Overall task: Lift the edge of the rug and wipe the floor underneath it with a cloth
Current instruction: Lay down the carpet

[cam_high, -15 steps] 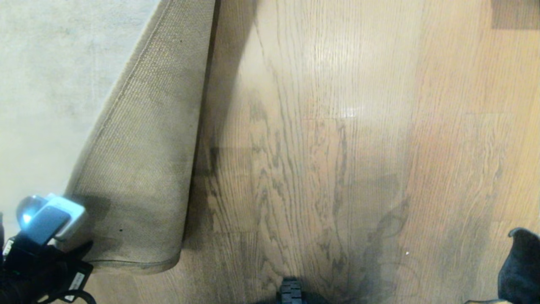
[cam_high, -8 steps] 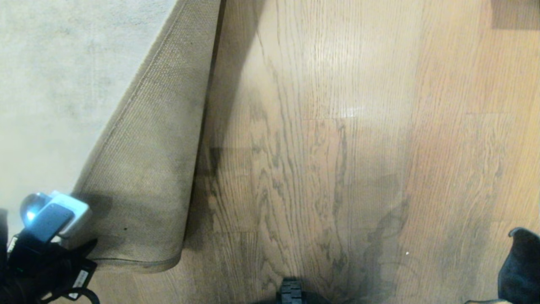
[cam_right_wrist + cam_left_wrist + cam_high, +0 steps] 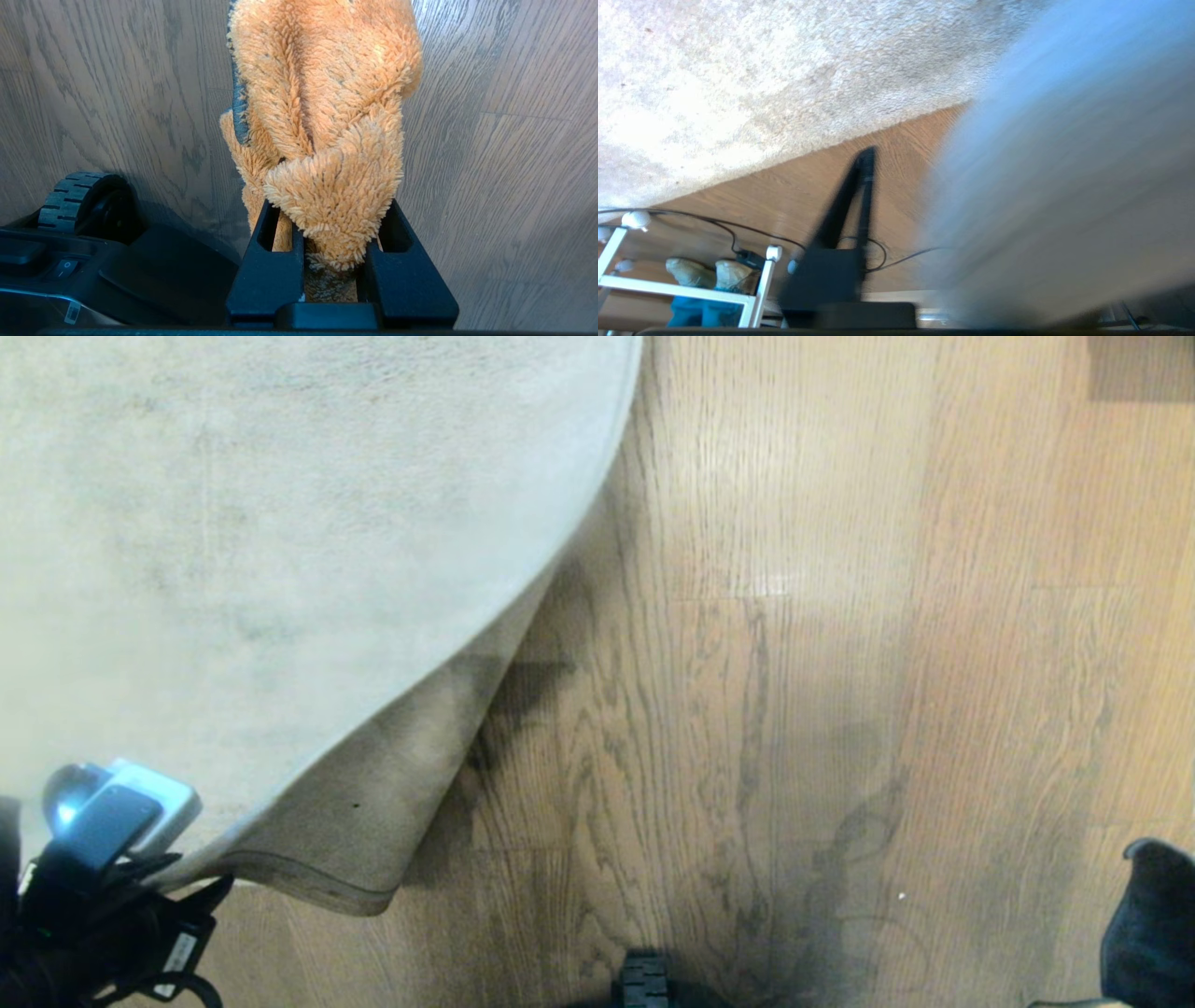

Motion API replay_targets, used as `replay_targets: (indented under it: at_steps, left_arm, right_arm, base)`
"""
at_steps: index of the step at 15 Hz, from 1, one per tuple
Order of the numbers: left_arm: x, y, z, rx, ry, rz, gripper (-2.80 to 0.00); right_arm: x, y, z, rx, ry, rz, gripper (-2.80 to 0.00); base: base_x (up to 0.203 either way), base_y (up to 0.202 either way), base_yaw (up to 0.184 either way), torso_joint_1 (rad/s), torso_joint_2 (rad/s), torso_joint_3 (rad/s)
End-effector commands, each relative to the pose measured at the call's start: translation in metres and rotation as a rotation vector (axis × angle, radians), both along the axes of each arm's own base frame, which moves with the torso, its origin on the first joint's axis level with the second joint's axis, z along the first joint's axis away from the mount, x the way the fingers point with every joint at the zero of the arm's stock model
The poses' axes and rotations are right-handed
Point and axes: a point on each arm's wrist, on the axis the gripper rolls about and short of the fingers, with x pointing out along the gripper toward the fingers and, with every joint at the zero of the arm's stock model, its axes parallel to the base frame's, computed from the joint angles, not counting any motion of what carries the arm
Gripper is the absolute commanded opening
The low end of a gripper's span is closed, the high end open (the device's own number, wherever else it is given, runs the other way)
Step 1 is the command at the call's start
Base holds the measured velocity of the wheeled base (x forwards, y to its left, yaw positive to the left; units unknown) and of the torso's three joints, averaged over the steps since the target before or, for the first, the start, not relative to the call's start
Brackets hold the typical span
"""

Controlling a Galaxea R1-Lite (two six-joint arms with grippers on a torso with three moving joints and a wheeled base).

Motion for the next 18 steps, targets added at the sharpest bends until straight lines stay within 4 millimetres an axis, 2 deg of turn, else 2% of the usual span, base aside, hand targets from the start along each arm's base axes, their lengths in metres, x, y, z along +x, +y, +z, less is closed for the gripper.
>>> replay_targets:
  at_steps: [1,9,18]
  left_arm:
    - [-0.001,-0.001,0.003,-0.005,-0.025,-0.006,0.0]
    - [-0.01,-0.015,0.006,-0.11,-0.067,-0.073,0.0]
    - [0.0,-0.026,-0.006,-0.099,0.023,-0.133,0.0]
  right_arm:
    - [0.0,0.0,0.0,-0.001,0.0,0.0,-2.8]
    - [0.0,0.0,0.0,-0.002,0.002,0.0,-2.8]
    - [0.0,0.0,0.0,-0.002,0.001,0.001,-2.8]
  base:
    - [0.0,0.0,0.0,0.0,0.0,0.0]
    - [0.0,0.0,0.0,0.0,0.0,0.0]
    - [0.0,0.0,0.0,0.0,0.0,0.0]
